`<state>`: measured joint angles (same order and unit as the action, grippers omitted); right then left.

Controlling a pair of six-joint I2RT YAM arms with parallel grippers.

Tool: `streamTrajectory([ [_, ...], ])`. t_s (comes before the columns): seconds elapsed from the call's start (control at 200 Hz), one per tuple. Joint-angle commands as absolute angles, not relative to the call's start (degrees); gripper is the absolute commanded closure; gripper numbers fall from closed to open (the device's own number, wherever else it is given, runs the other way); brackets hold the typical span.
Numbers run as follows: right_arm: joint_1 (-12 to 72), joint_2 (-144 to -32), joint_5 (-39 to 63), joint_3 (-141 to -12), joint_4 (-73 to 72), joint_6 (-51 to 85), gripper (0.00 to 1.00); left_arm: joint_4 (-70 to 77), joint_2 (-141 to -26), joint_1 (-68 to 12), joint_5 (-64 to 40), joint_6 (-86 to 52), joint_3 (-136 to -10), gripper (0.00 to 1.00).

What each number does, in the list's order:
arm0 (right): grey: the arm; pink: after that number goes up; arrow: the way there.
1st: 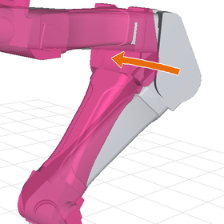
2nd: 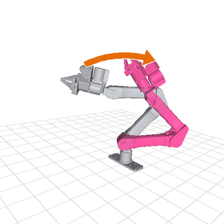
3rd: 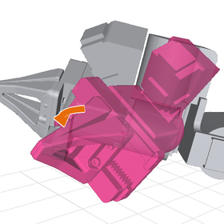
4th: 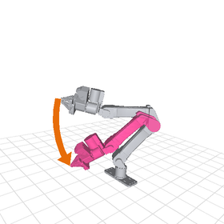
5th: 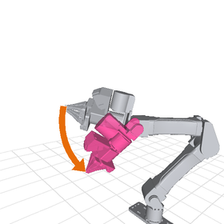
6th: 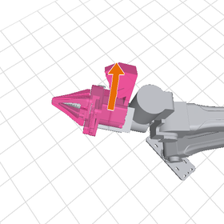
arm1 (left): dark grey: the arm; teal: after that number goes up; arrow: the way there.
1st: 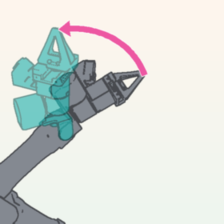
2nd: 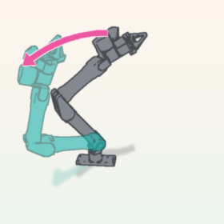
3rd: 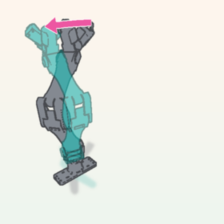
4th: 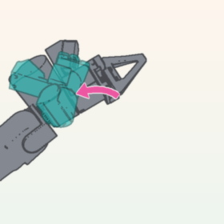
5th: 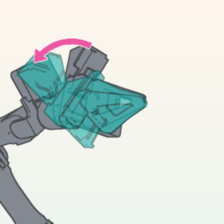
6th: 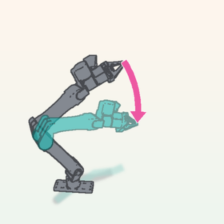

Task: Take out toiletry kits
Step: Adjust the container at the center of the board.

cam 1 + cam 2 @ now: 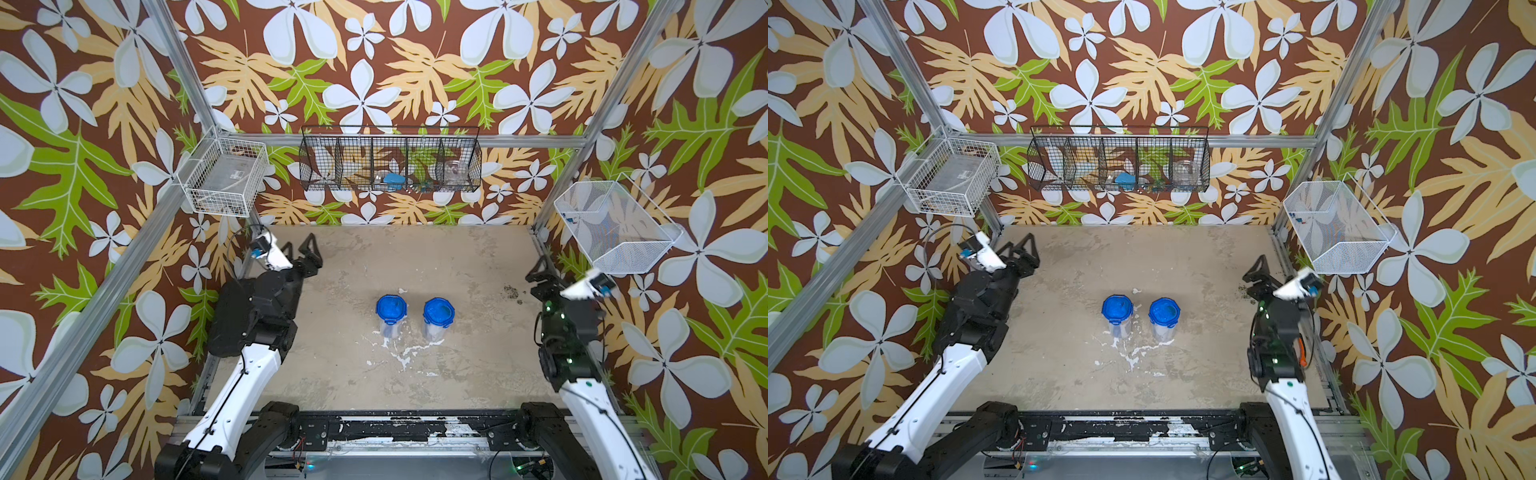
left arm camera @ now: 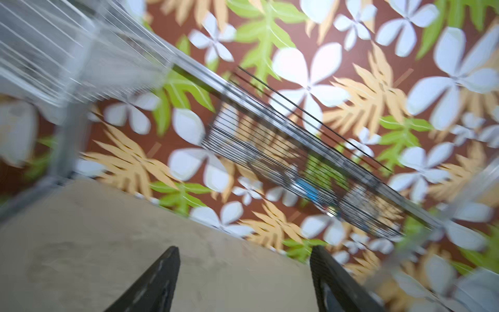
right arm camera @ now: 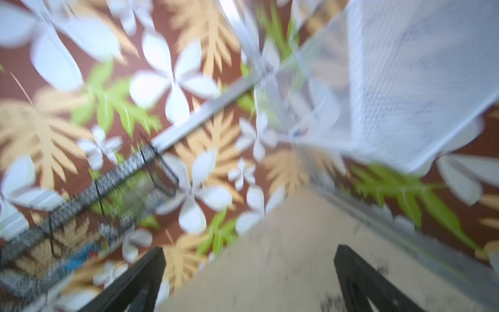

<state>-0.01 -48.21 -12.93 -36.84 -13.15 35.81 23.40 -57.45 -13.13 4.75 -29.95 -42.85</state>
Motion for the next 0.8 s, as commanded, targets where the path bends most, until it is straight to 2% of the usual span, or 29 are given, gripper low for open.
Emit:
streamTrajectory([
  [0.0,4.39,-61.38,-7.39,-53.40,20.08,37.36,0.00,10.46,-62.50,-24.48,-4.40,-35.32,-51.13,0.23],
  [0.065,5.27,-64.66,-5.94,-55.82,23.07,34.50,0.02,6.57,-67.40,-32.41,-5.53,-34.72,-57.25,0.23],
  [0.11,4.92,-63.93,-4.53,-53.97,22.09,34.58,0.14,4.72,-70.63,-36.81,-6.72,-34.63,-60.68,0.24],
  [0.155,3.64,-62.45,1.65,-51.99,20.85,35.30,0.24,2.61,-73.67,-40.91,-6.82,-34.48,-63.44,0.25],
  [0.19,3.52,-61.17,6.94,-50.04,19.55,35.71,0.45,0.74,-76.01,-43.88,-6.66,-34.26,-65.33,0.26],
  [0.21,3.69,-60.39,9.49,-49.11,19.30,36.04,0.52,-0.23,-77.27,-45.33,-6.68,-34.05,-66.29,0.27],
  [0.275,5.30,-57.06,16.08,-44.72,15.60,38.01,0.62,-3.05,-80.99,-48.94,-6.45,-33.70,-68.45,0.28],
  [0.365,6.63,-52.25,21.22,-37.51,7.61,42.69,0.63,-3.61,-84.47,-50.18,-7.37,-35.58,-68.12,0.28],
  [0.455,6.59,-49.83,22.11,-32.21,0.67,46.98,0.50,-5.13,-86.78,-50.17,-6.89,-35.71,-68.48,0.30],
  [0.51,6.59,-48.91,22.42,-29.49,-3.90,48.71,0.49,-6.54,-88.14,-50.17,-7.24,-35.28,-69.45,0.32],
  [0.596,6.57,-48.95,24.51,-26.07,-11.31,52.60,0.54,-7.15,-89.61,-50.19,-9.04,-35.04,-70.39,0.34],
  [0.706,6.28,-55.51,36.81,-23.30,-24.43,59.25,0.64,-8.33,-90.75,-50.14,-9.87,-34.97,-71.14,0.34],
  [0.796,6.29,-59.30,40.97,-19.59,-36.44,65.96,0.65,-9.44,-91.14,-50.27,-10.64,-34.74,-71.09,0.35],
])
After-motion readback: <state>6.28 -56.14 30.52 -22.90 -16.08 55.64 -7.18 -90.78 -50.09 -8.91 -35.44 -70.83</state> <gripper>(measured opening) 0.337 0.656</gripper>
